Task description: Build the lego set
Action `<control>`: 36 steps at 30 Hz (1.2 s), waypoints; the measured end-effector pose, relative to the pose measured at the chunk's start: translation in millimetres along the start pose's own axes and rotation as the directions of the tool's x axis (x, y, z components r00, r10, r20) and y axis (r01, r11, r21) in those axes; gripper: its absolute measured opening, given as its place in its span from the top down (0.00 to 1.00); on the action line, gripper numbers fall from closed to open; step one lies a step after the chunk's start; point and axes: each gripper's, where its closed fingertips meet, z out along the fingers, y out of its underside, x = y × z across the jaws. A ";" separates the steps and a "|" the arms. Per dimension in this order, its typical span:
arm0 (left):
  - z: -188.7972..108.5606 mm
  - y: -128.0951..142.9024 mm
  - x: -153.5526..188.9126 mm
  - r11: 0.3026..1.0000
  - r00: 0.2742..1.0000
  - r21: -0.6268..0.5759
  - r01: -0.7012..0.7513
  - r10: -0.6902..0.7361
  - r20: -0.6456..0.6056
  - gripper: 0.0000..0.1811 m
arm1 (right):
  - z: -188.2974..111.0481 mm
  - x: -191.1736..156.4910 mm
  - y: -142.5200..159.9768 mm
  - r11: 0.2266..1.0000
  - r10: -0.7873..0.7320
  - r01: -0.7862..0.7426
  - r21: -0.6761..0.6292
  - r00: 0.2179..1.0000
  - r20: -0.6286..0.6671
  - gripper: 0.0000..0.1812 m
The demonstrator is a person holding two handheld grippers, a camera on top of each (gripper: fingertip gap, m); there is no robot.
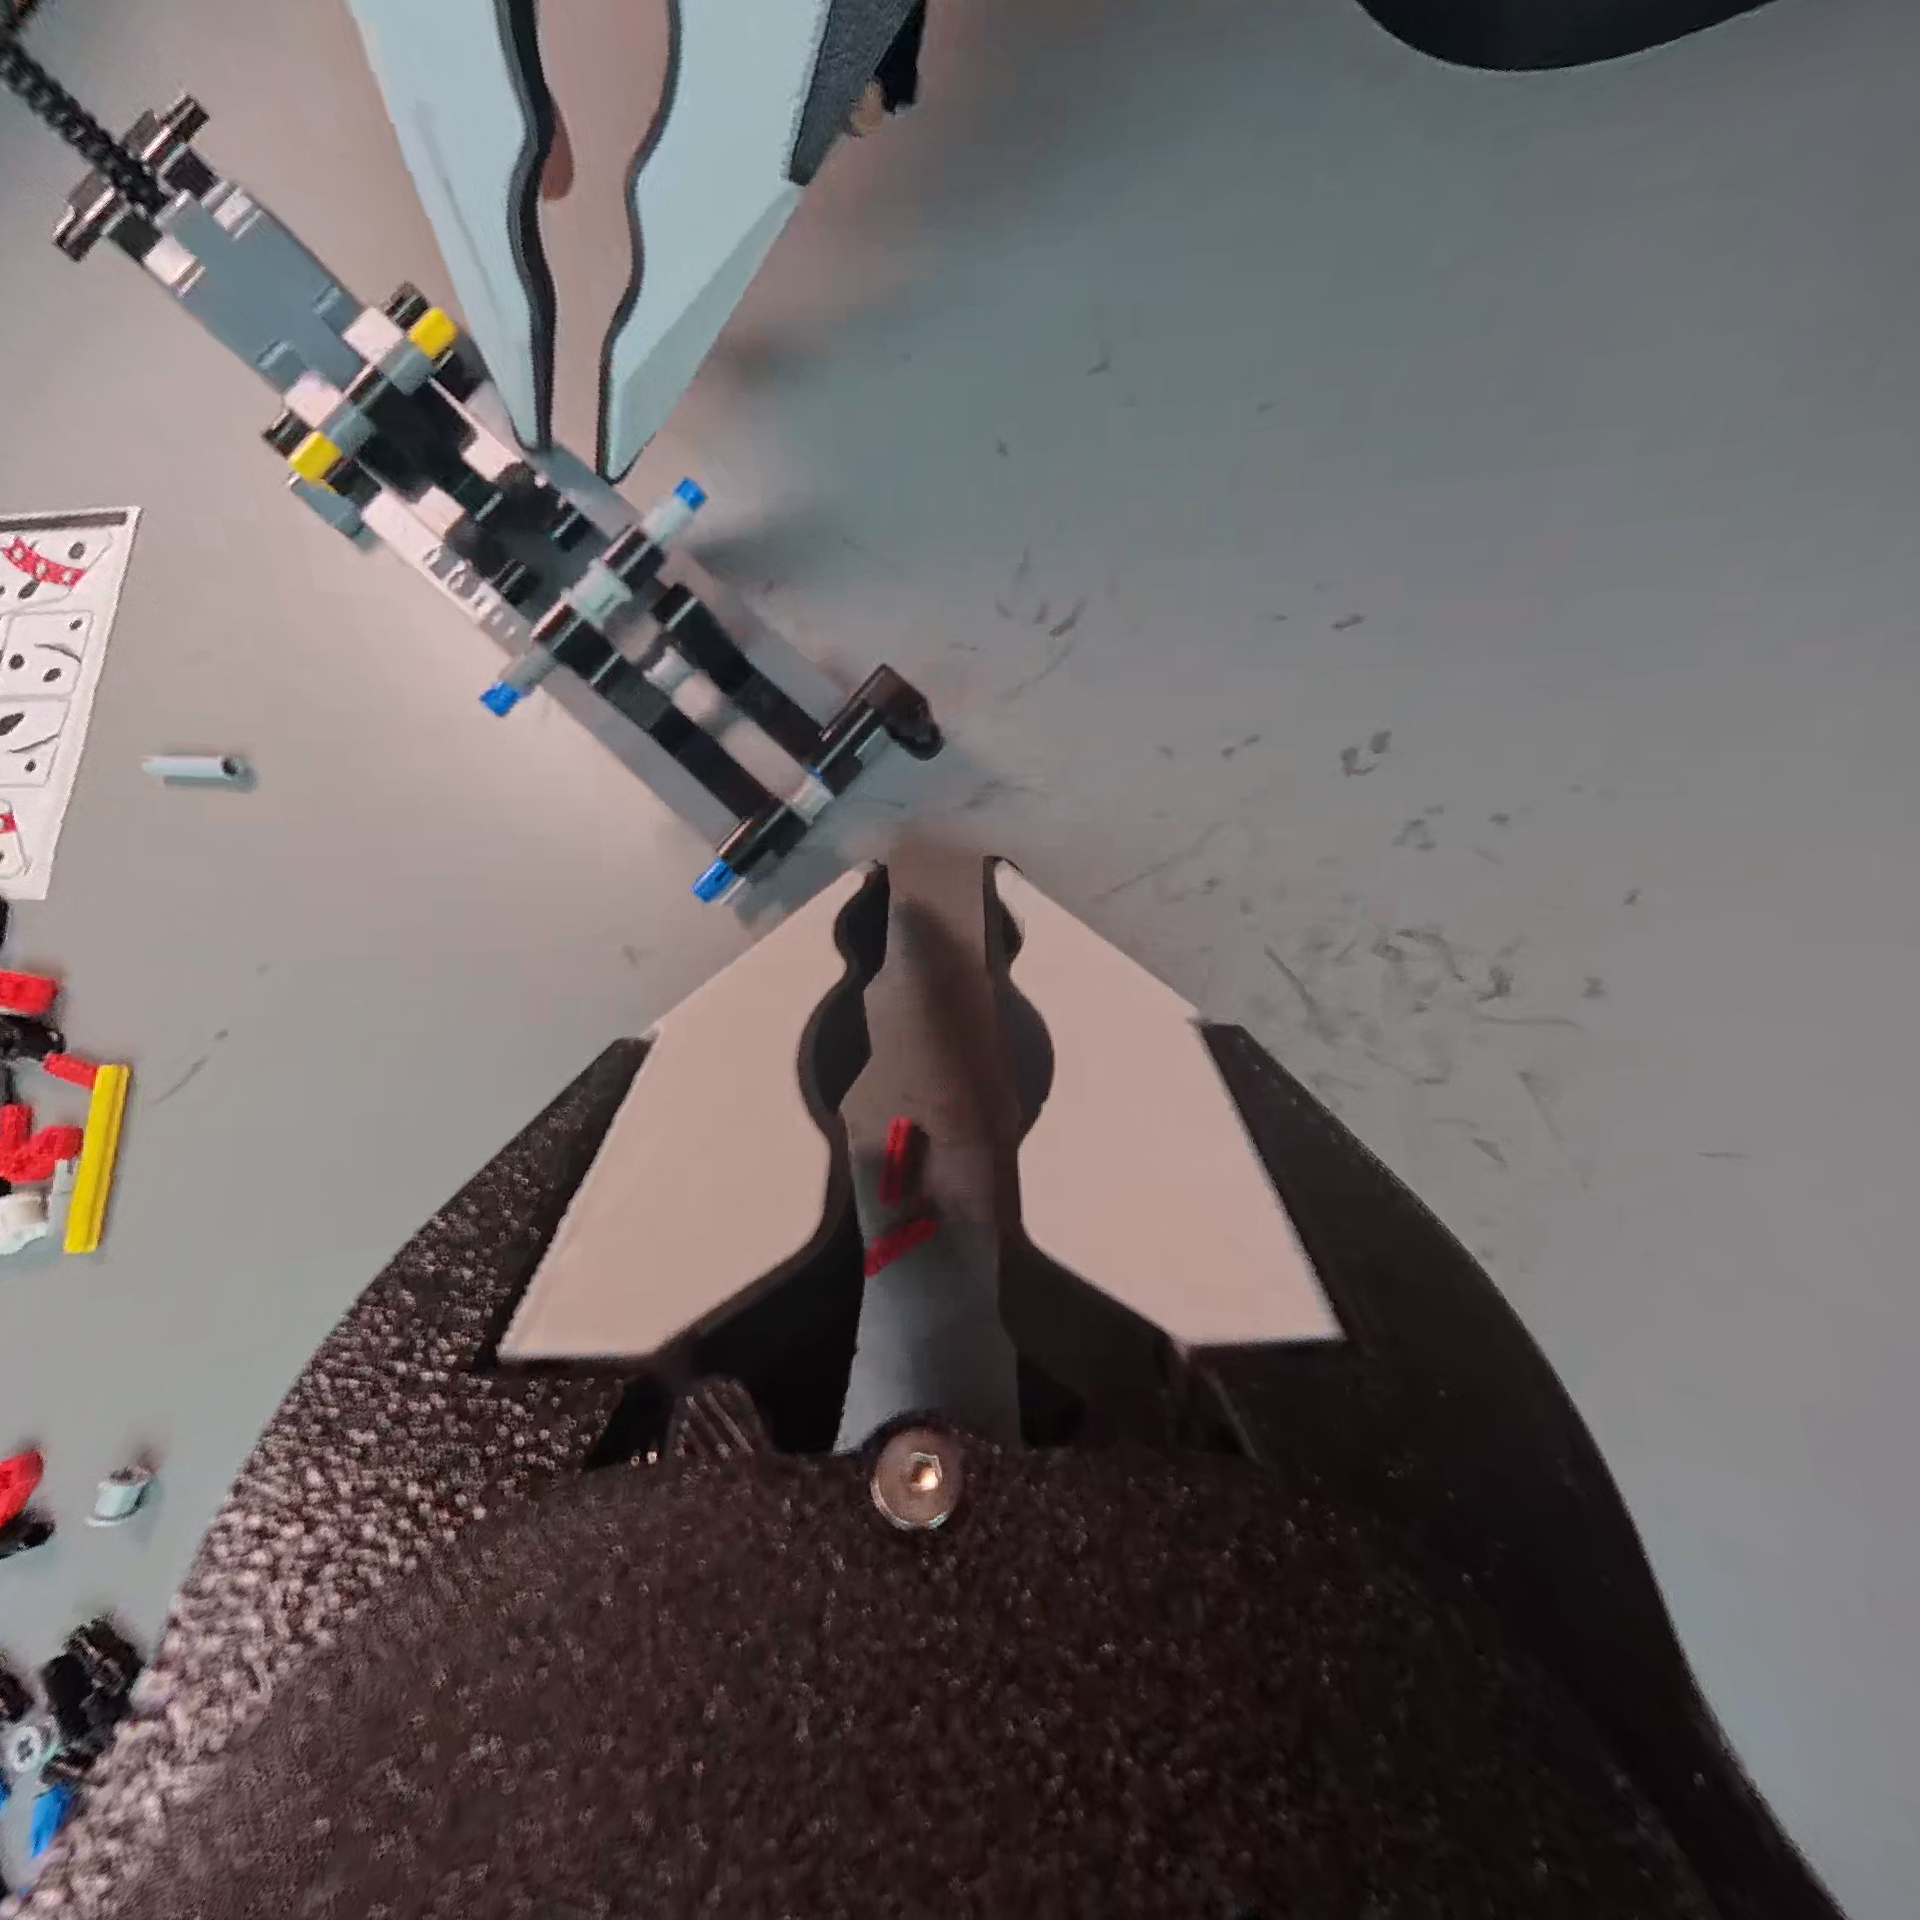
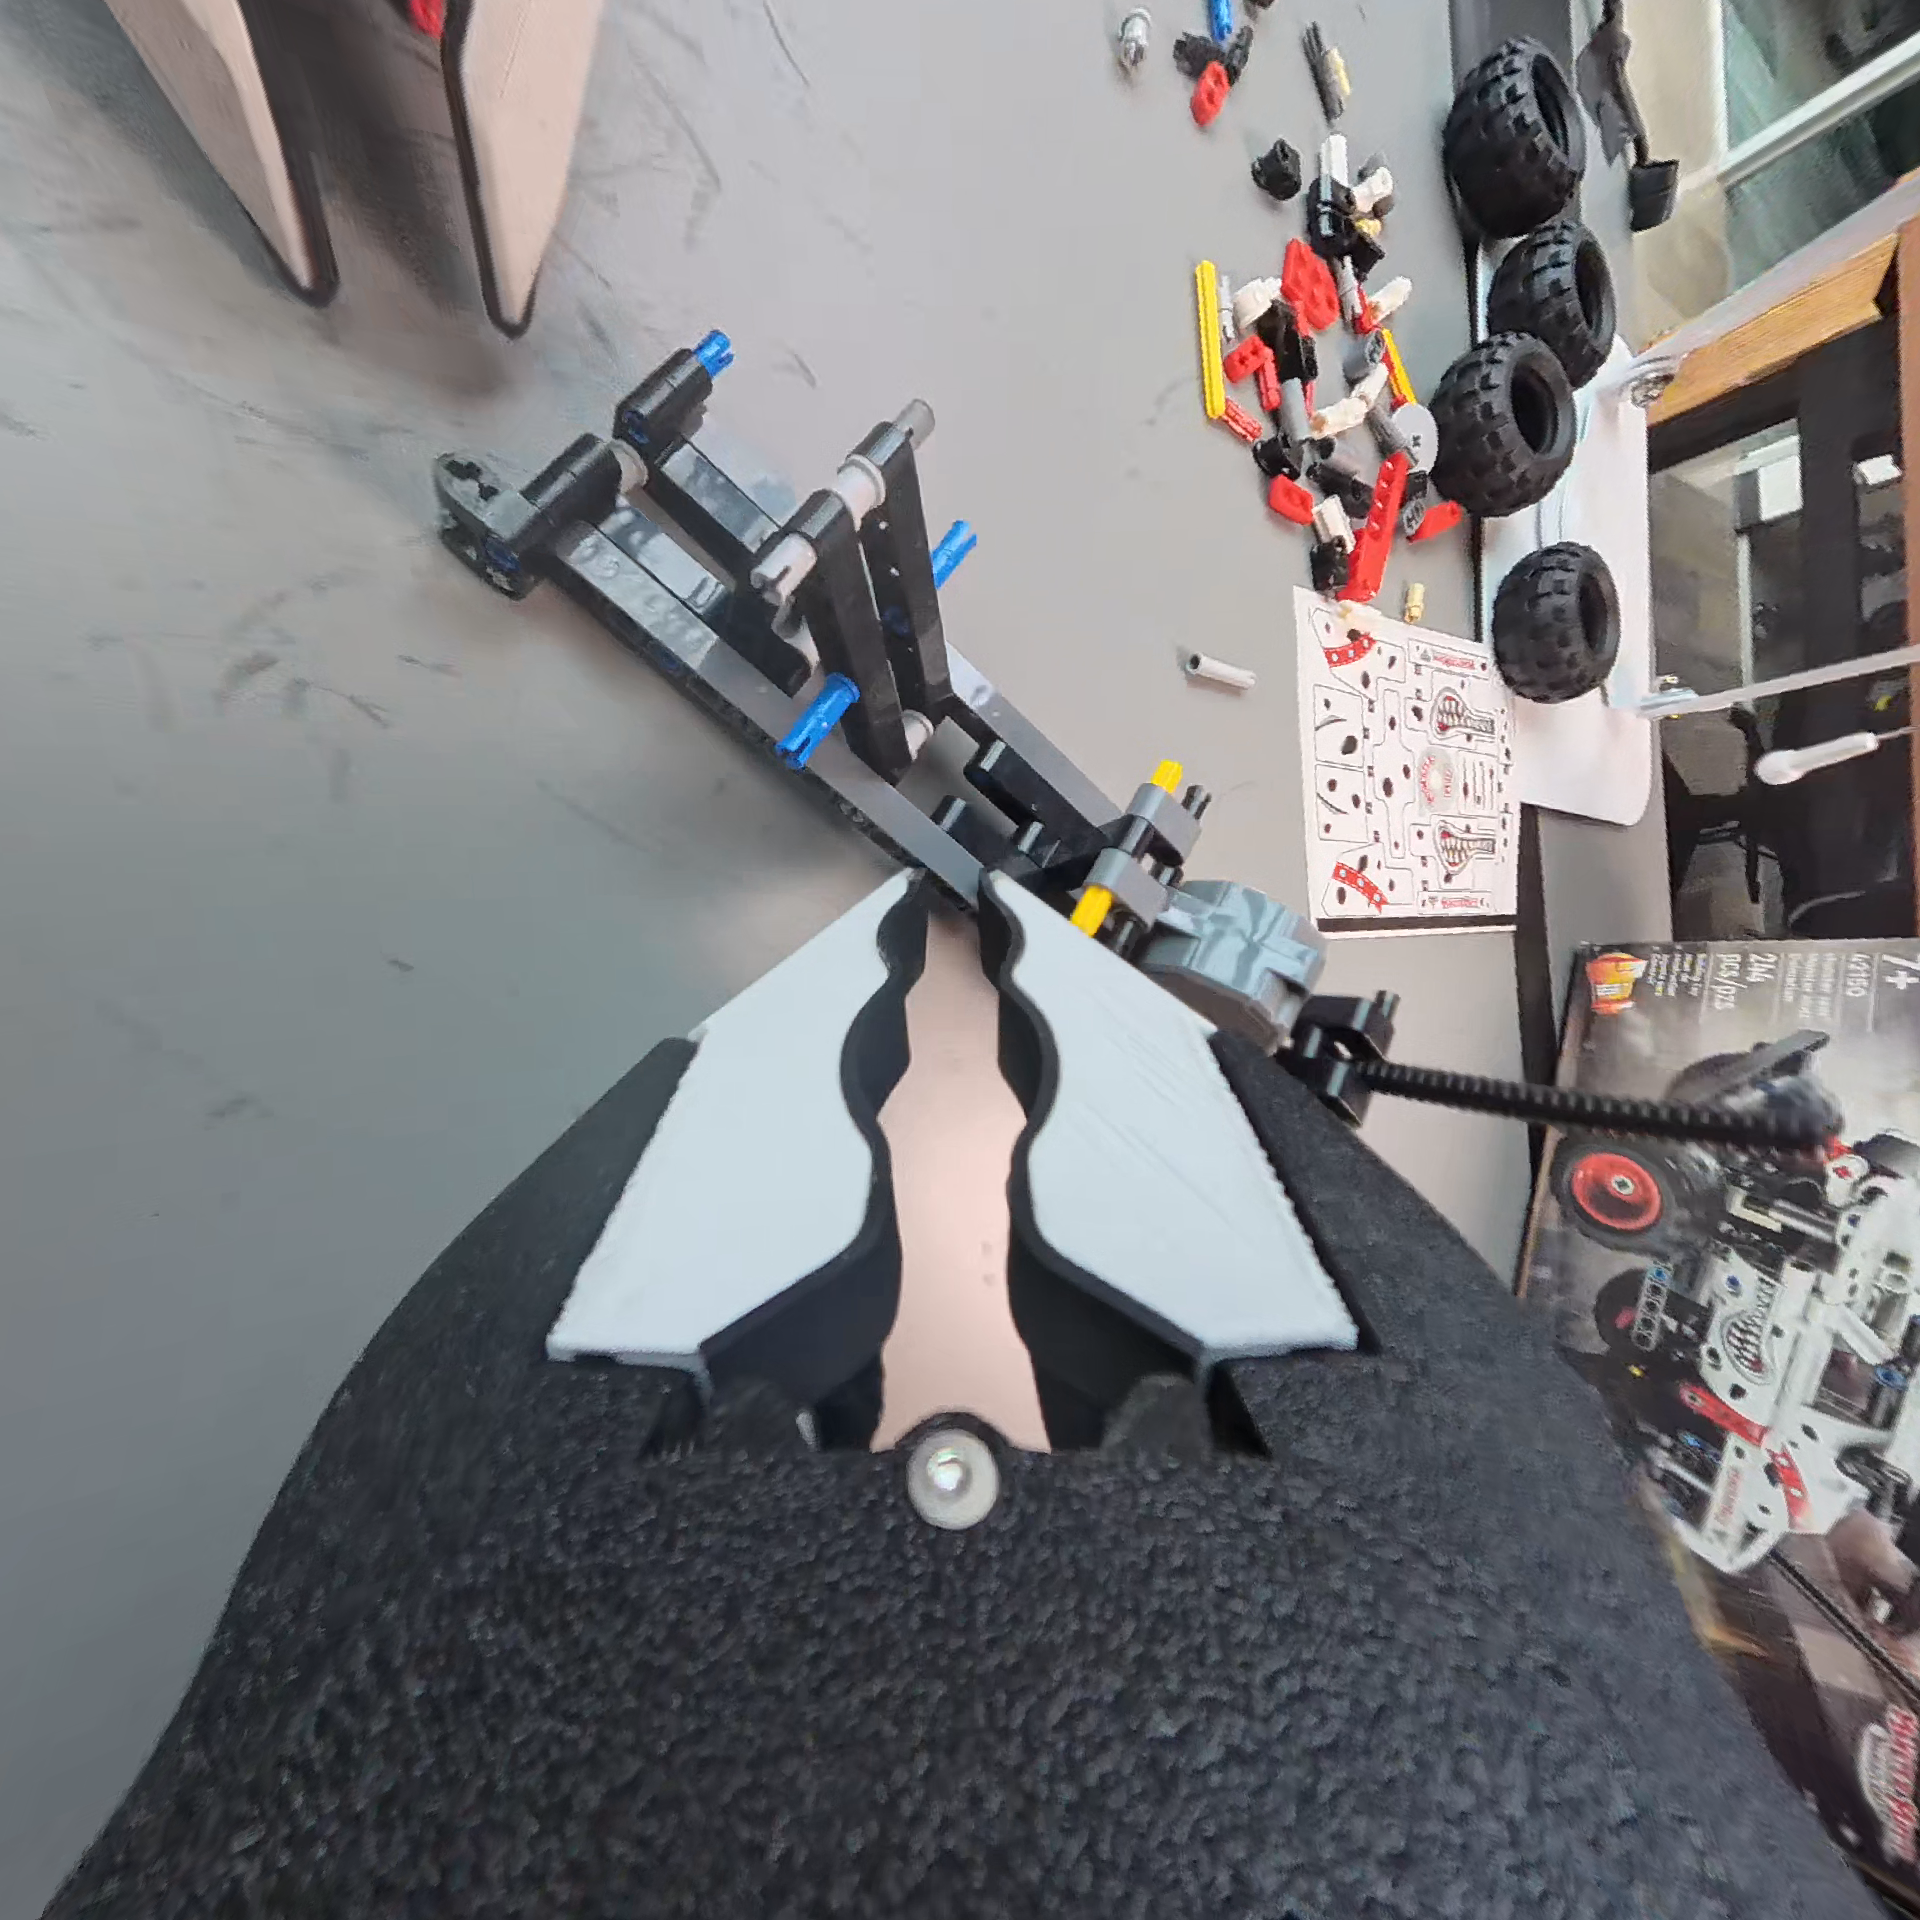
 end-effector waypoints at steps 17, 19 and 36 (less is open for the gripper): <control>-54.5 9.4 -35.6 0.992 0.968 0.073 0.103 -0.117 0.220 0.87 | 12.8 -19.6 -54.1 0.922 0.385 -0.386 0.023 0.922 0.037 0.86; -58.5 17.3 -31.4 0.992 0.969 0.065 0.109 -0.121 0.216 0.87 | 10.7 -27.0 -59.2 0.970 0.235 -0.240 0.048 0.968 0.085 0.87; -58.3 36.4 3.6 0.993 0.993 0.019 0.113 -0.113 0.032 0.83 | -64.7 -16.9 22.1 0.951 0.306 -0.293 -0.102 0.940 0.150 0.67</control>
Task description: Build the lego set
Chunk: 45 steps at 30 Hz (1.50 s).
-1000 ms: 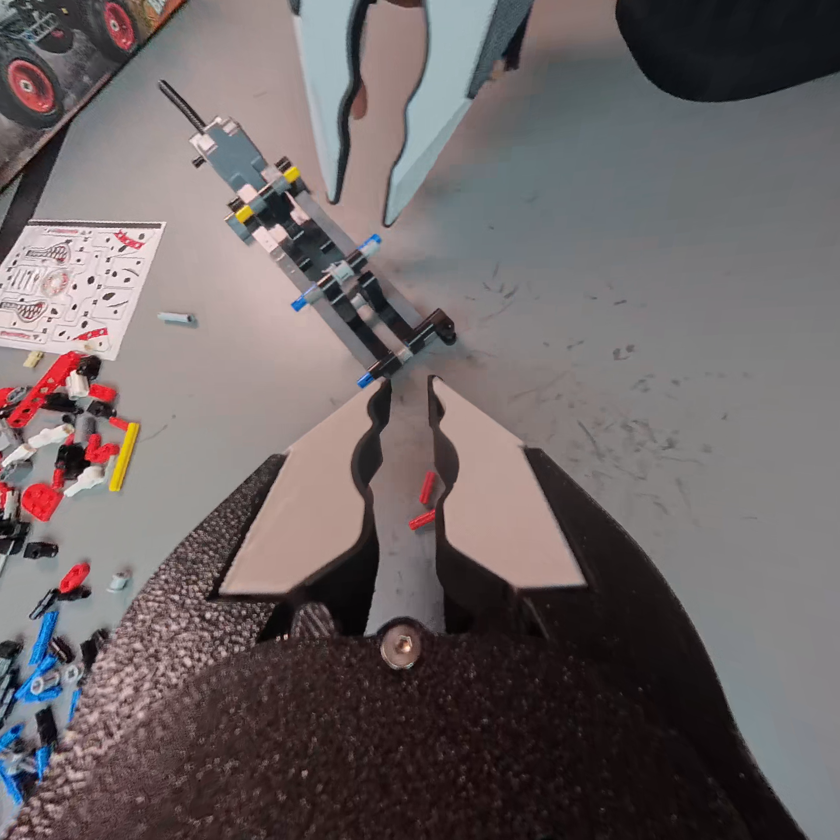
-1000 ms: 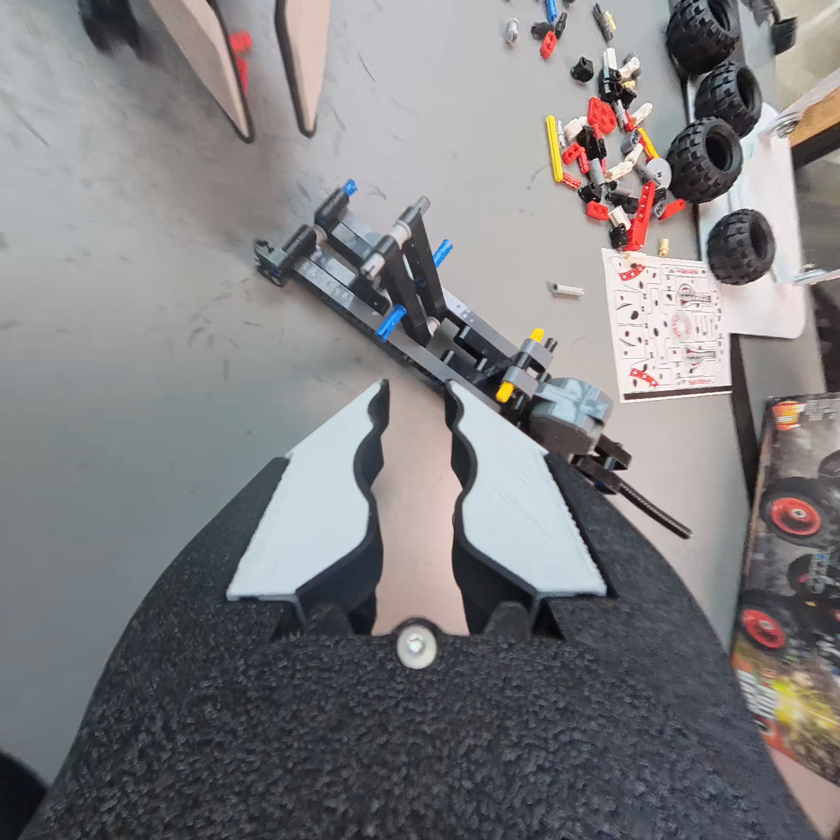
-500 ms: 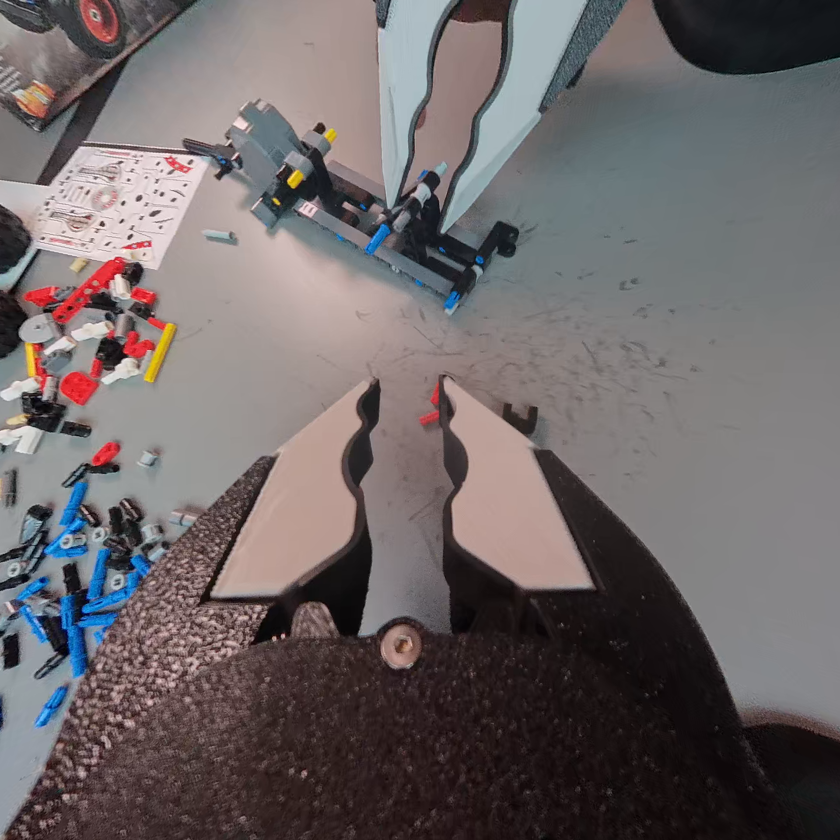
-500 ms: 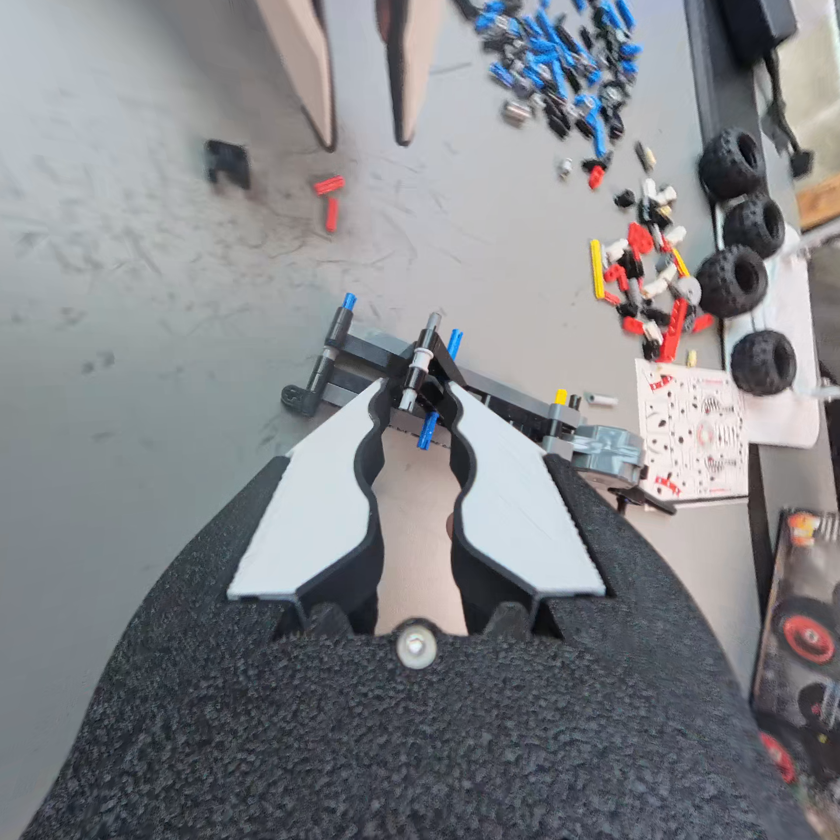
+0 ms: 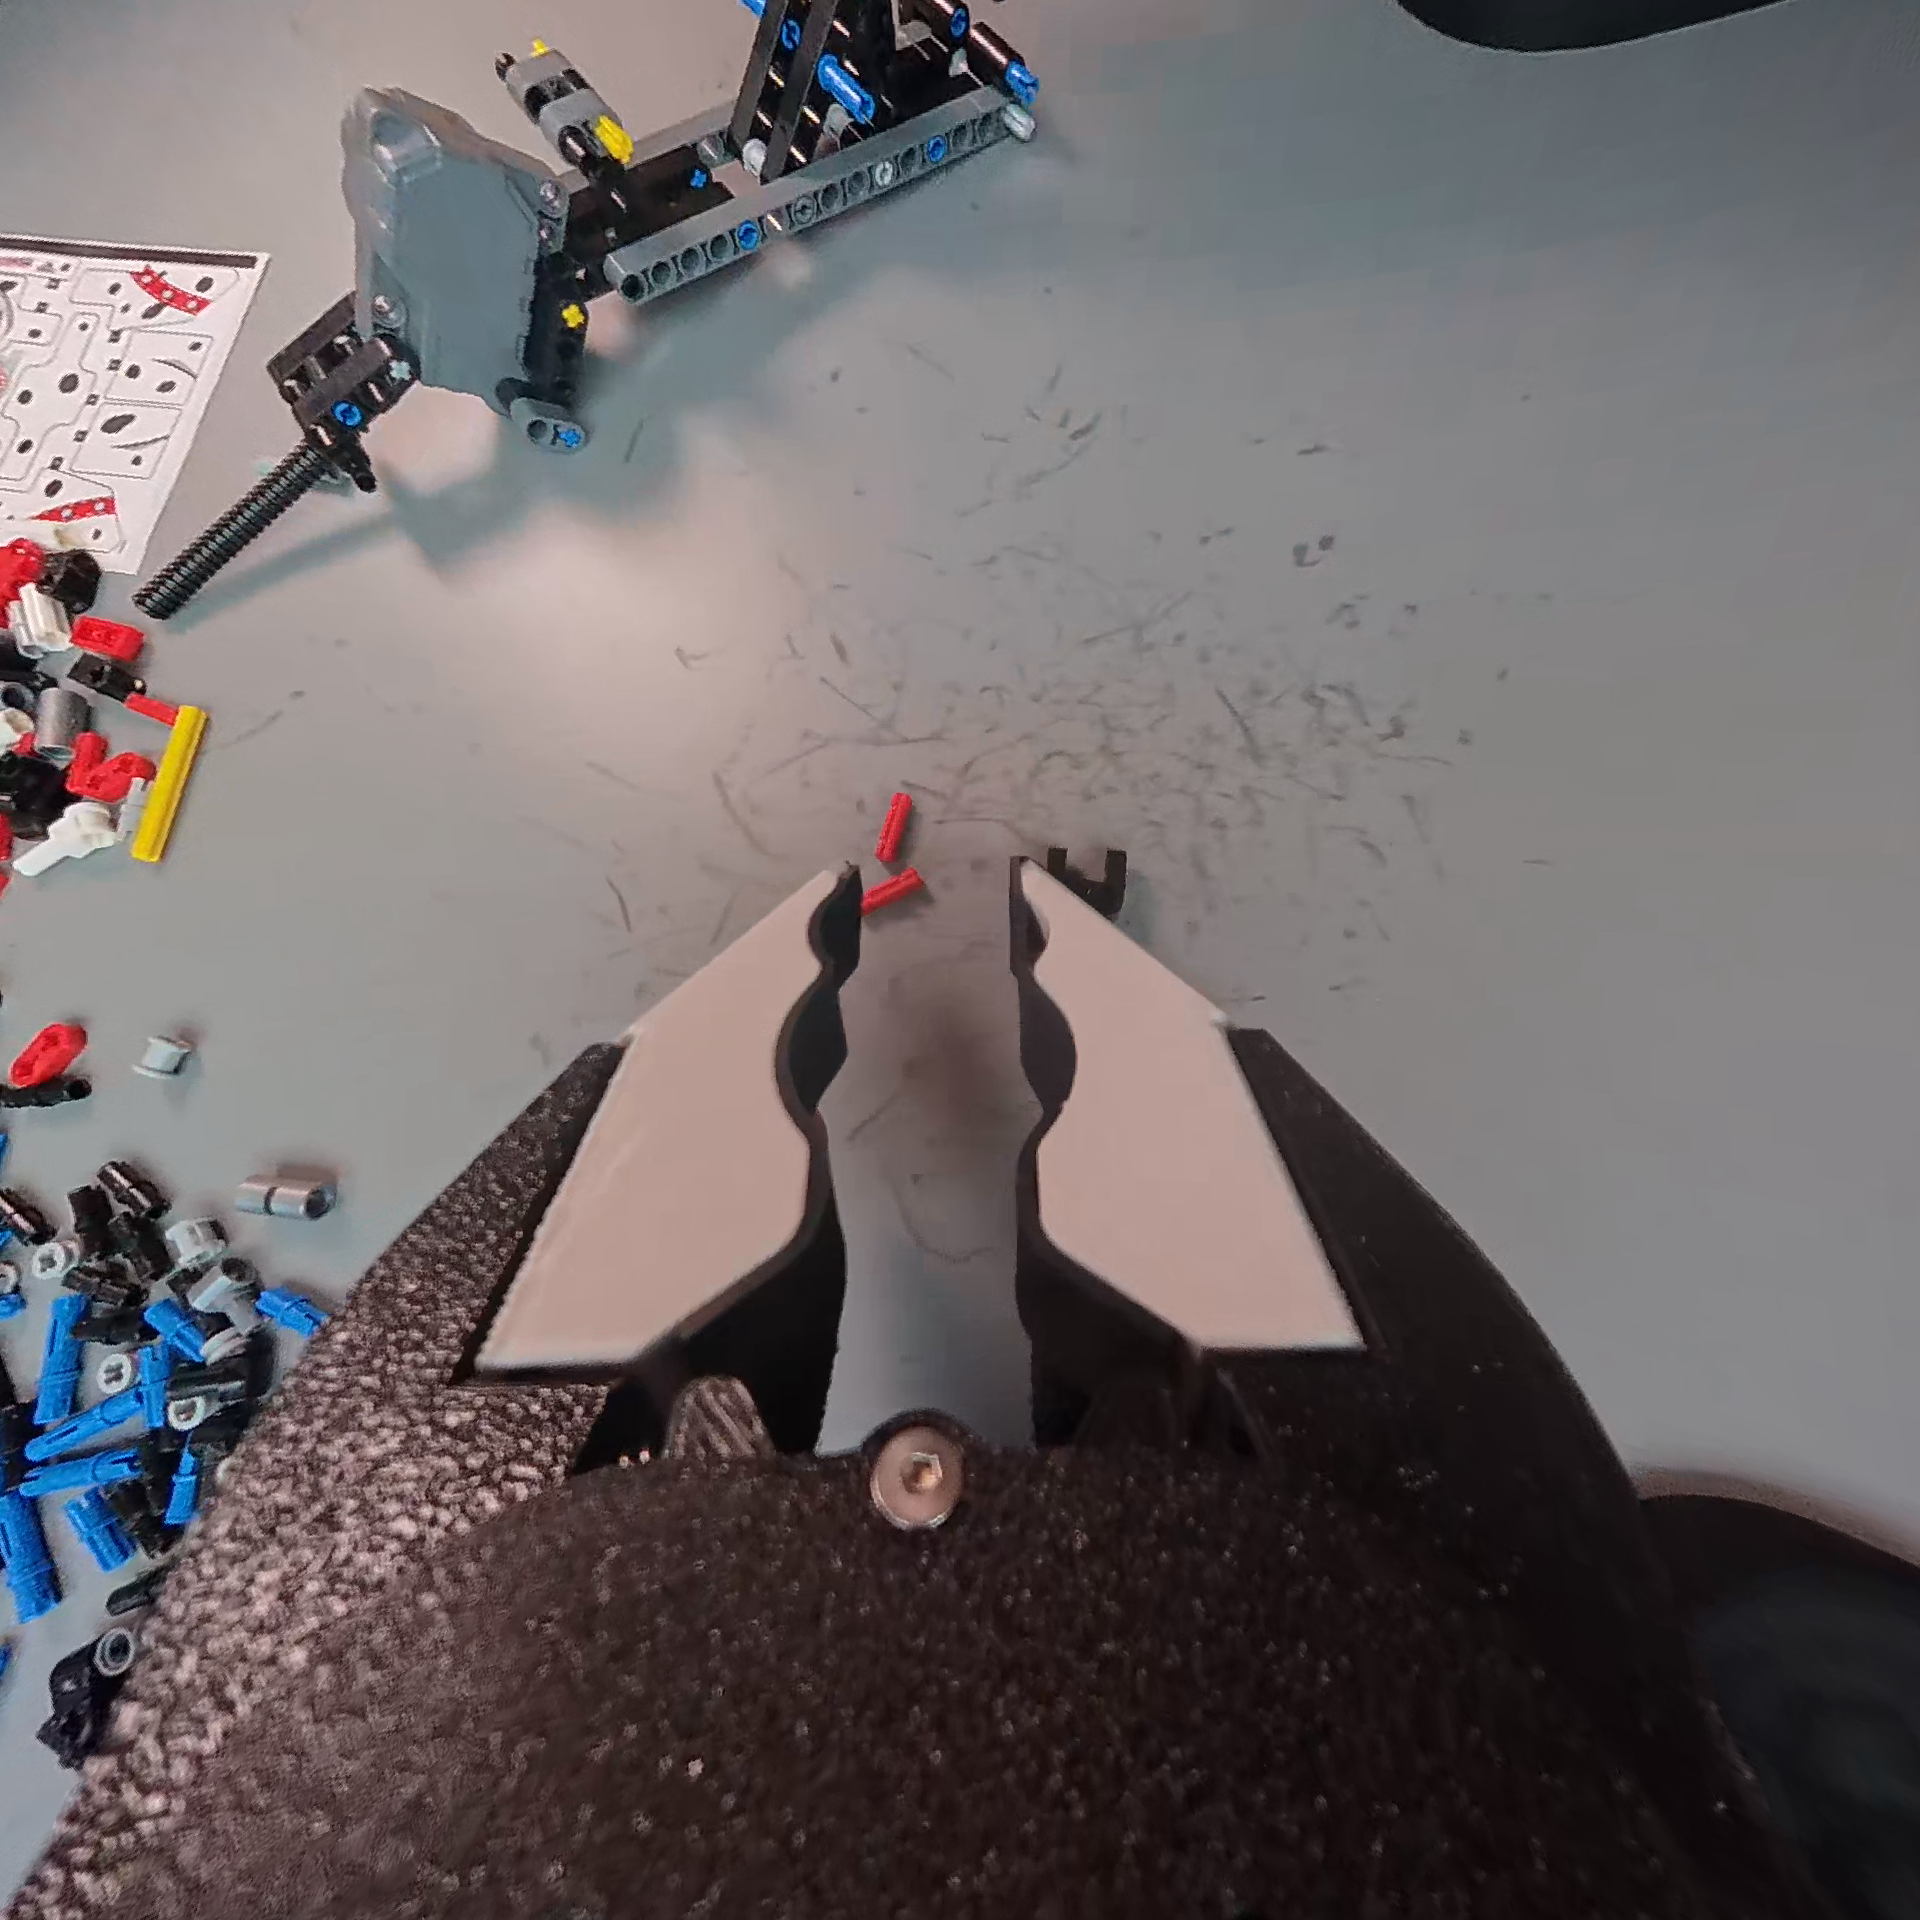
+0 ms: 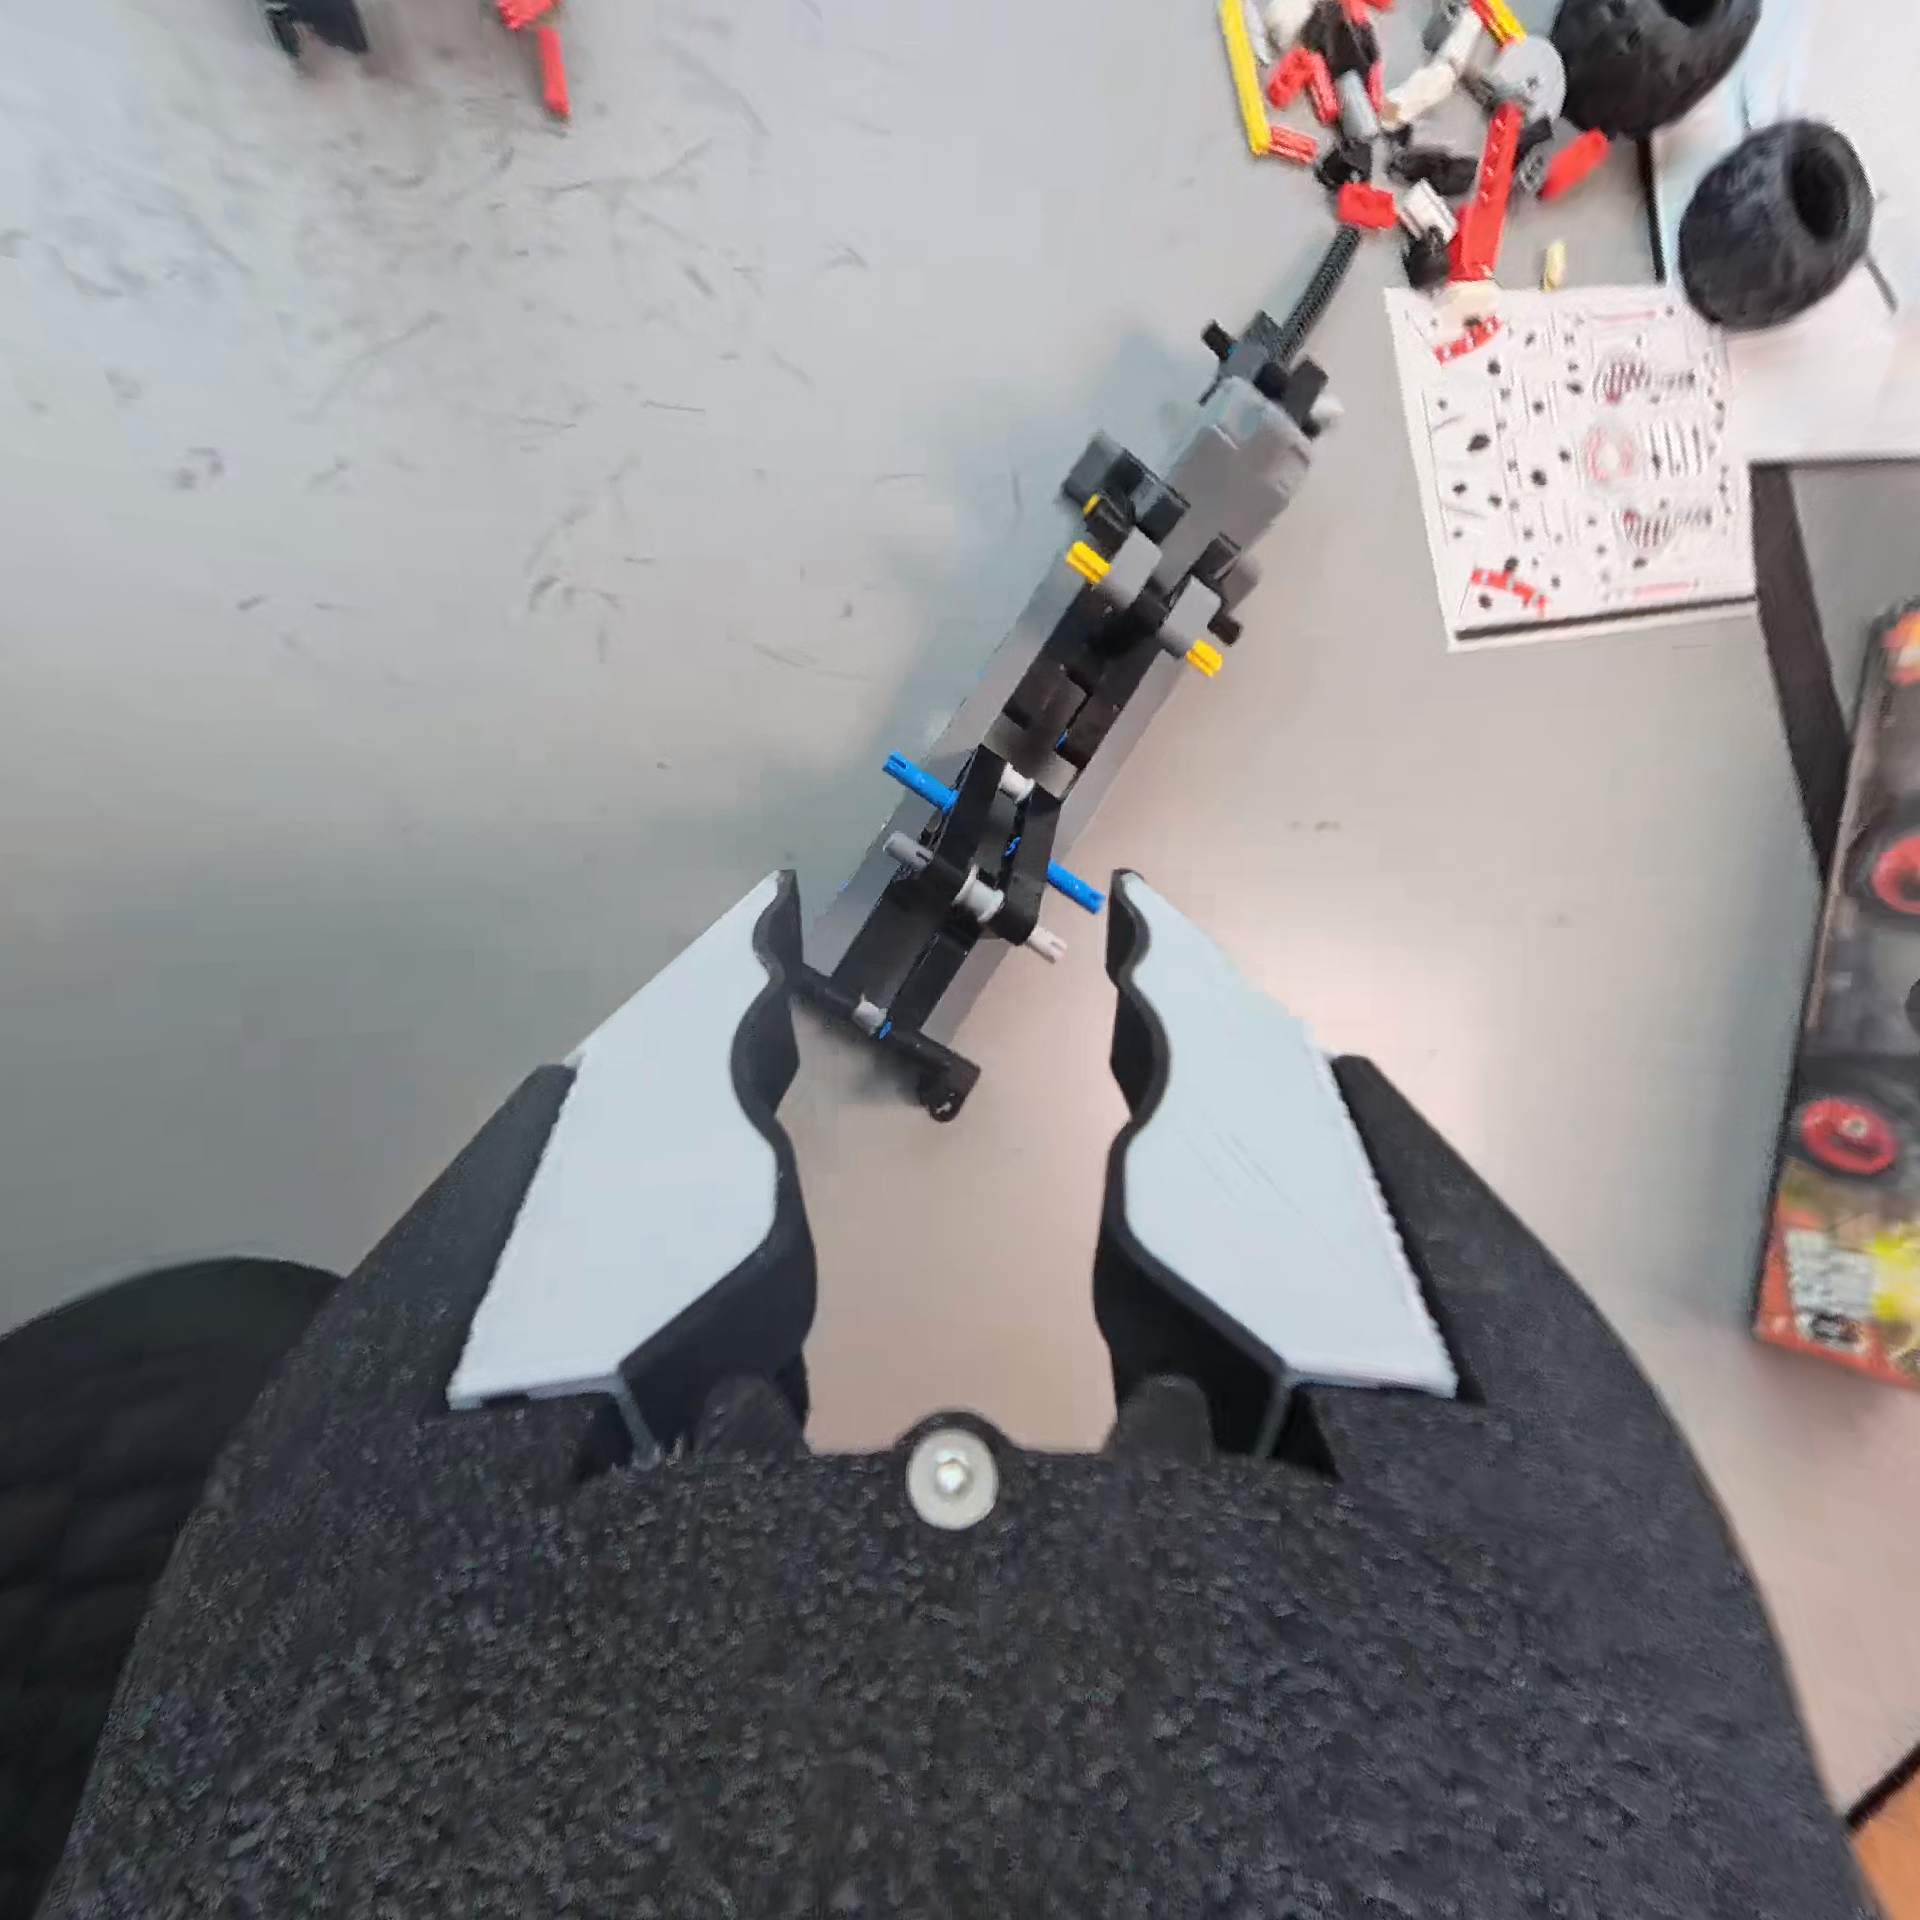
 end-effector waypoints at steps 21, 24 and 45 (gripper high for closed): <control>13.2 7.4 35.8 0.993 0.991 -0.095 -0.065 0.053 -0.125 0.90 | 53.4 0.4 -5.4 0.997 -0.082 0.081 0.015 0.961 0.265 0.76; 13.5 6.9 36.0 0.996 0.990 -0.080 -0.046 0.035 -0.135 0.90 | 54.5 4.4 -4.9 0.996 -0.089 0.089 0.010 0.957 0.275 0.76; 9.2 -17.3 37.2 0.997 0.987 0.065 -0.047 0.056 -0.149 0.90 | 5.7 -25.3 52.3 1.000 -0.014 0.016 -0.010 0.980 0.200 0.77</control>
